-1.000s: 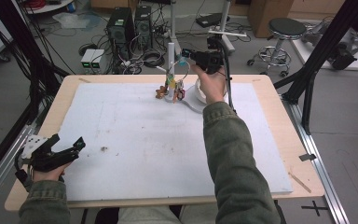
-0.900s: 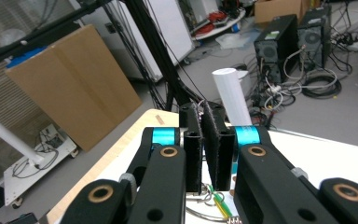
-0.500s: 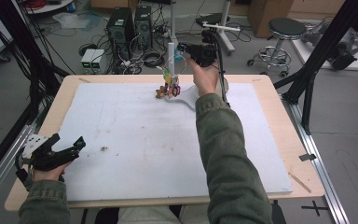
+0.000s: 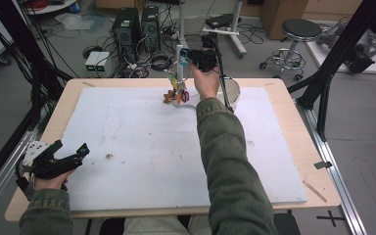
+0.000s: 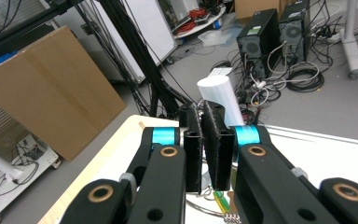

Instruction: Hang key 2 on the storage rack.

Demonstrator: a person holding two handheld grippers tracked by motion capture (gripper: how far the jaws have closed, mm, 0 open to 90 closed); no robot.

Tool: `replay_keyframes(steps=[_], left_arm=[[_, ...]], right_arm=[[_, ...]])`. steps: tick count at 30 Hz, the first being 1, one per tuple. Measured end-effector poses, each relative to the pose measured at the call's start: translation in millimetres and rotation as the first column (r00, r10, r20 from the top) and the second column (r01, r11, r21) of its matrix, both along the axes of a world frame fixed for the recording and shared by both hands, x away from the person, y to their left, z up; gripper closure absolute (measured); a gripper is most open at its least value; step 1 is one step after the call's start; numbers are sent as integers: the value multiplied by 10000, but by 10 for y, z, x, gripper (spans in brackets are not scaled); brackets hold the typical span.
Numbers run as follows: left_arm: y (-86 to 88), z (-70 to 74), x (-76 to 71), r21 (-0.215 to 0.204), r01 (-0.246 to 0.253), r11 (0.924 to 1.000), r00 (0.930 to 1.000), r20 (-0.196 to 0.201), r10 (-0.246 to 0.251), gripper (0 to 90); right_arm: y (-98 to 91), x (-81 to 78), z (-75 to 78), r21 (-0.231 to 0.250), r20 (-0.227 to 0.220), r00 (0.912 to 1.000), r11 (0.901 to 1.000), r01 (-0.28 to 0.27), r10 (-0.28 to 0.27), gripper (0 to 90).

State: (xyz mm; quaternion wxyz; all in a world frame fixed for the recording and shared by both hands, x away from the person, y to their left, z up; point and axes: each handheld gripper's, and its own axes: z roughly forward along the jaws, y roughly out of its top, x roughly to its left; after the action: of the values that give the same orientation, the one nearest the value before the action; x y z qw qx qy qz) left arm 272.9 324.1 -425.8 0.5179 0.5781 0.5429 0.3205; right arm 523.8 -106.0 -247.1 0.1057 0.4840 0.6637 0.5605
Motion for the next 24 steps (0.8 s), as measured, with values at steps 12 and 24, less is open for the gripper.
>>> replay_keyframes(steps=[12, 24], left_arm=[[-3, -5, 13, 22, 39, 10000, 10000, -2, -39, 17], [-6, -5, 13, 20, 45, 10000, 10000, 5, -45, 17]], right_arm=[[64, 49, -118, -416, -67, 9999, 9991, 73, -76, 866], [-28, -26, -49, 178, 66, 9998, 9996, 211, -212, 739]])
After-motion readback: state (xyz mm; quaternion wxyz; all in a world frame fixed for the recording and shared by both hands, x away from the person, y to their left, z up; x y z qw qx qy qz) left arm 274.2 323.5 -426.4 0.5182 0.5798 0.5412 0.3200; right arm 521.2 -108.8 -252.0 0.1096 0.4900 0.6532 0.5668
